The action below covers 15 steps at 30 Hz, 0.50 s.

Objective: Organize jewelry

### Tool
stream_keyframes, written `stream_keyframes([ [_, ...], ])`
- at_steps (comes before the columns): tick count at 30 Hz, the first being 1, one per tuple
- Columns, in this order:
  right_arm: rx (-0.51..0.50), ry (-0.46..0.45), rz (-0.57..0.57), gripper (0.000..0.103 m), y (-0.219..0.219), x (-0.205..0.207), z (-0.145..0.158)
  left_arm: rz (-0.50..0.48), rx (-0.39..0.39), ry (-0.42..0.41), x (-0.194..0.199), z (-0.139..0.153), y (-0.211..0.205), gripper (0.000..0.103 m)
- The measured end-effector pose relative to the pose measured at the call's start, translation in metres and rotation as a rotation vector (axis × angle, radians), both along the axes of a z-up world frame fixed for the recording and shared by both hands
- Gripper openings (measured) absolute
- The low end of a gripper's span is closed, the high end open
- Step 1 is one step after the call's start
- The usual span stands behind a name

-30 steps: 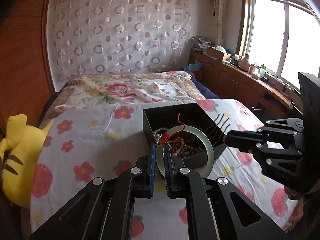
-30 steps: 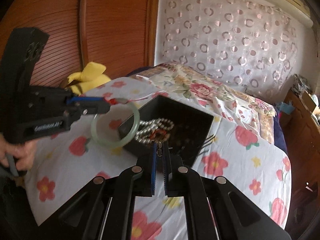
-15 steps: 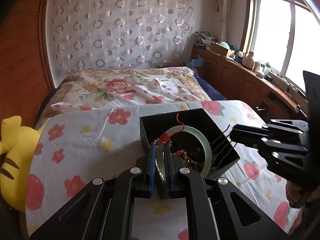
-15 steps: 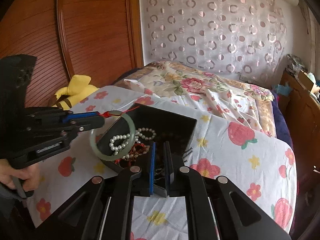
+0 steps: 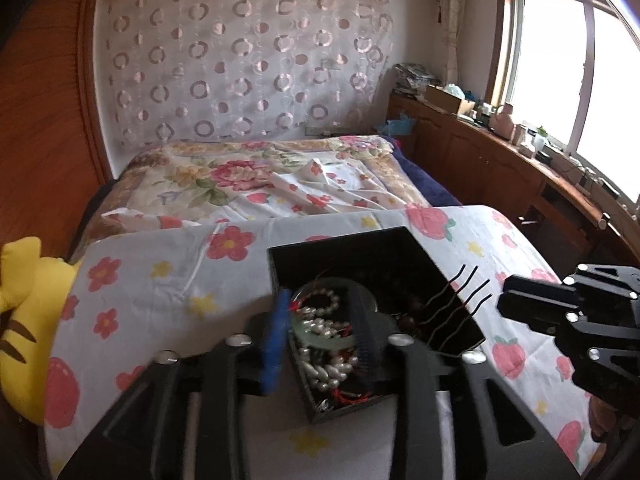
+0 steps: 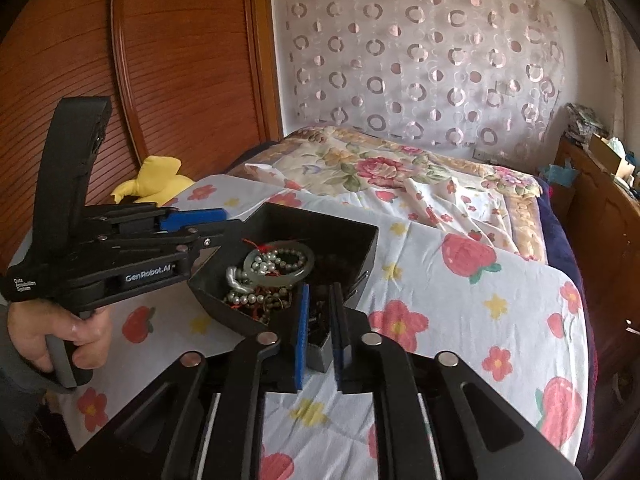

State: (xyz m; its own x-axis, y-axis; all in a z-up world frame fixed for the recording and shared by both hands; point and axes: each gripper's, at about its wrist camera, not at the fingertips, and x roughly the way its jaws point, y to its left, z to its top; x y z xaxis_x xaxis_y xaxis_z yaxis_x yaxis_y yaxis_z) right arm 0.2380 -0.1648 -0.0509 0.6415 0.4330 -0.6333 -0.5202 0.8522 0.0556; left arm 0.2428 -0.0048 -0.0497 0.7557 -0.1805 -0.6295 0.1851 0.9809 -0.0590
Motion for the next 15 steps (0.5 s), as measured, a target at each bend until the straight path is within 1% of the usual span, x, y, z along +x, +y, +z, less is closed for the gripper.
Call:
stream_keyframes([
  [1,0.008,-0.005,-0.001,0.018,-0.001,-0.004,0.001,0.004,0.003,-0.008,-0.003,0.001,0.001,0.046],
  [3,0.019,-0.016,-0.009,0.019,-0.002,-0.011,0.004,0.015,0.015,-0.036,-0.015,0.004,0.003,0.061],
  [4,0.023,-0.025,-0.014,0.019,-0.003,-0.016,0.005,0.019,0.021,-0.046,-0.019,0.005,0.003,0.065],
  [5,0.028,-0.032,-0.015,0.022,-0.003,-0.02,0.007,0.025,0.033,-0.064,-0.027,0.008,0.003,0.074],
  [6,0.035,-0.045,-0.017,0.024,-0.004,-0.026,0.009,0.03,0.036,-0.075,-0.032,0.009,0.004,0.081],
  [8,0.049,-0.072,-0.023,0.037,-0.005,-0.038,0.014,0.038,0.041,-0.104,-0.047,0.013,0.005,0.085],
  [9,0.057,-0.088,-0.029,0.04,-0.006,-0.044,0.017,0.041,0.044,-0.113,-0.053,0.015,0.005,0.09],
  [10,0.065,-0.1,-0.035,0.044,-0.008,-0.05,0.02,0.046,0.046,-0.12,-0.057,0.016,0.006,0.092],
  [12,0.085,-0.108,-0.045,0.057,-0.011,-0.06,0.024,0.063,0.044,-0.143,-0.073,0.02,0.009,0.095],
  [13,0.094,-0.107,-0.054,0.068,-0.013,-0.064,0.026,0.066,0.038,-0.153,-0.079,0.022,0.011,0.095],
  [14,0.102,-0.11,-0.065,0.071,-0.016,-0.068,0.028,0.066,0.028,-0.167,-0.088,0.025,0.012,0.095],
  [15,0.109,-0.121,-0.074,0.073,-0.018,-0.074,0.03,0.069,0.02,-0.174,-0.096,0.027,0.013,0.095],
])
